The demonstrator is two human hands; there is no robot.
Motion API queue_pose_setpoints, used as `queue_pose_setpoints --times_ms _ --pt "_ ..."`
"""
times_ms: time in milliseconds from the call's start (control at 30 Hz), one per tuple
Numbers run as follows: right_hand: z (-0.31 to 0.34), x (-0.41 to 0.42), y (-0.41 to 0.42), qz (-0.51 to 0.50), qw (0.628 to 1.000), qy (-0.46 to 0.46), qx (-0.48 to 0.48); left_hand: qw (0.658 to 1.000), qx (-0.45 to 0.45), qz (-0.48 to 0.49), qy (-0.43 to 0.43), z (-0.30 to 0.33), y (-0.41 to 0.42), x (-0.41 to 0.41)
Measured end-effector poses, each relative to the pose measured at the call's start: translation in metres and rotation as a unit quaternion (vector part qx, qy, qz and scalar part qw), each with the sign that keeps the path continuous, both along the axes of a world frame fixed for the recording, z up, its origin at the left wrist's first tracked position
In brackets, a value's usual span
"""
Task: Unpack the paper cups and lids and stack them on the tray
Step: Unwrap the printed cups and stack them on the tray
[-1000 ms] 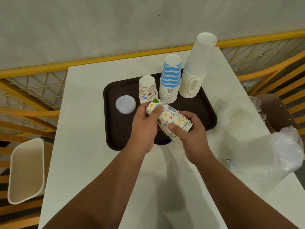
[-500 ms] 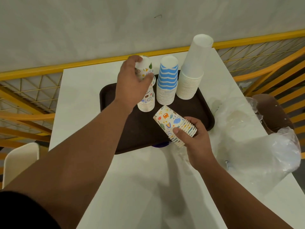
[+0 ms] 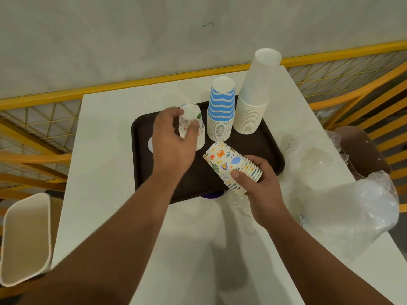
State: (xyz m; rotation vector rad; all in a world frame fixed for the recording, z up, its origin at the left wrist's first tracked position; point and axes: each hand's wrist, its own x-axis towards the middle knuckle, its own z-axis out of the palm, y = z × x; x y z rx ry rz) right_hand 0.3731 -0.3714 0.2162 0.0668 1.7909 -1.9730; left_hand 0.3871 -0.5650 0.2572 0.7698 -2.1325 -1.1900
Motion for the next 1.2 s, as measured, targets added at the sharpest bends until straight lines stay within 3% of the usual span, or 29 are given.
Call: queue_pose_setpoints --times_ms 100,200,267,467,567,700,800,900,967,1200 --pt "0.004 0.002 -0.004 0.010 1.000 -0.004 -0.025 0.972 0.235 -0.016 0.009 0.001 0.035 0.027" --pt "0.005 0.006 -0.007 0.021 0.999 -0.002 -0.033 0.879 0.470 -0.065 0.034 -0.004 0.056 0.042" --pt "0.006 0.008 -0.008 0.026 0.999 0.003 -0.030 0.860 0.504 -0.075 0.037 -0.009 0.061 0.045" --pt "0.008 0.010 -0.007 0.034 0.999 0.017 -0.019 0.861 0.507 -0.040 0.026 -0.011 0.062 0.040" --pt "0.007 0.010 -0.004 0.028 0.999 0.011 -0.017 0.894 0.445 -0.007 0.053 -0.009 0.048 0.030" --pt "0.002 0.009 0.002 0.012 1.000 -0.007 -0.007 0.987 0.146 -0.004 0.065 0.019 0.009 0.003" --pt "-0.001 0.010 0.006 0.004 1.000 -0.018 -0.007 0.997 -0.006 -0.036 0.070 0.036 -0.020 -0.022" --pt "-0.003 0.012 0.009 0.003 1.000 -0.022 -0.007 0.989 -0.123 -0.074 0.018 0.025 -0.032 -0.038" --pt "-0.003 0.012 0.011 0.001 1.000 -0.023 -0.004 0.985 -0.150 -0.084 -0.027 0.012 -0.033 -0.042" --pt "0.000 0.010 0.016 -0.001 1.000 -0.014 0.006 0.981 -0.085 -0.106 -0.138 -0.024 -0.030 -0.036"
